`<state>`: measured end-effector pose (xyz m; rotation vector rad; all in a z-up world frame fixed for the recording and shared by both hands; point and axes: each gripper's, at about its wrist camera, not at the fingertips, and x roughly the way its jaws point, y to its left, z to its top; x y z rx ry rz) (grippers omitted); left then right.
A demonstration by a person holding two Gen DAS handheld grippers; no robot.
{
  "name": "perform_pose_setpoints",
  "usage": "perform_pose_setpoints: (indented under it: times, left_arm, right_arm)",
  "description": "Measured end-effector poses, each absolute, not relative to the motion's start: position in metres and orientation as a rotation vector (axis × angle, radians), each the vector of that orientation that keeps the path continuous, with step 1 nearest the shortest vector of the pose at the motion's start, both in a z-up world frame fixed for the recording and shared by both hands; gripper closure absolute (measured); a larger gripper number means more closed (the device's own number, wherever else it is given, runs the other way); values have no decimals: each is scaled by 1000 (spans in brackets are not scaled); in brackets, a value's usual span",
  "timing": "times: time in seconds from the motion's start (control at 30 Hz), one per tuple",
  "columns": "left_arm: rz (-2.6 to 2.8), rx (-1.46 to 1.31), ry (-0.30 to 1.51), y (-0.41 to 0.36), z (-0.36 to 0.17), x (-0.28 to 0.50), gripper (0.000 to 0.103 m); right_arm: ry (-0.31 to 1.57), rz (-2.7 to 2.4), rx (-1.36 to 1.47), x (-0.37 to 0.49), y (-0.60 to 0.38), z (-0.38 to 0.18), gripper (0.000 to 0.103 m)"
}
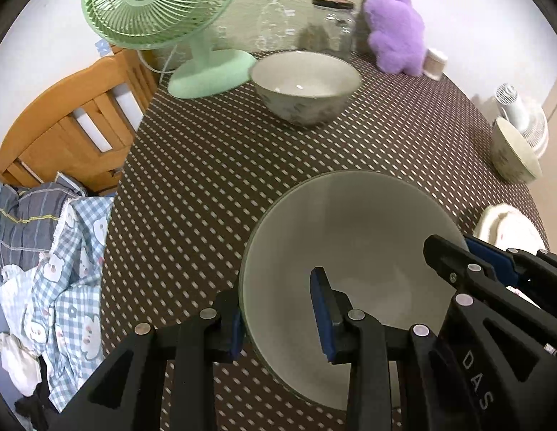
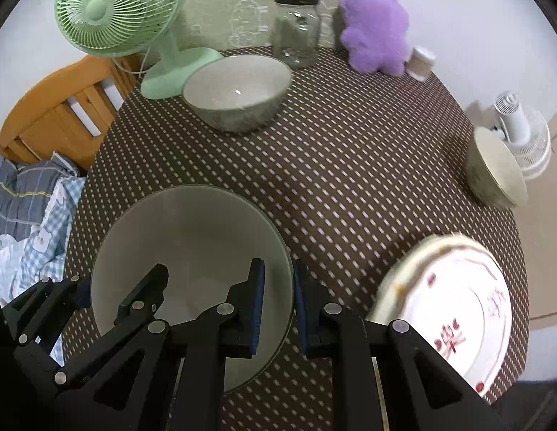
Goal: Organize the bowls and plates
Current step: 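Carry the grey bowl with both grippers beside the plate stack, then lower the grey bowl onto the table and open both grippers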
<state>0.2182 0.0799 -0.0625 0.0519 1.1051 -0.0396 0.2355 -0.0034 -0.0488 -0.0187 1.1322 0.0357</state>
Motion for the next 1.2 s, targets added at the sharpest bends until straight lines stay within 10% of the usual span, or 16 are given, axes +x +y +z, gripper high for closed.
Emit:
perform_pose_setpoints:
  times: [0.73,1.1,1.2]
  left_arm:
    - [-80,114,1133,44,-77,178,71]
    - [-123,101,1135,45,-71,174,32]
    - [-137,102,1131,48,-66,174,24]
  right_arm:
    - [1177,8,5,182,-39,-72,84]
    - [1185,19,-1,180,-35,-69,82]
    - [1178,12,0,180,-34,-65,63]
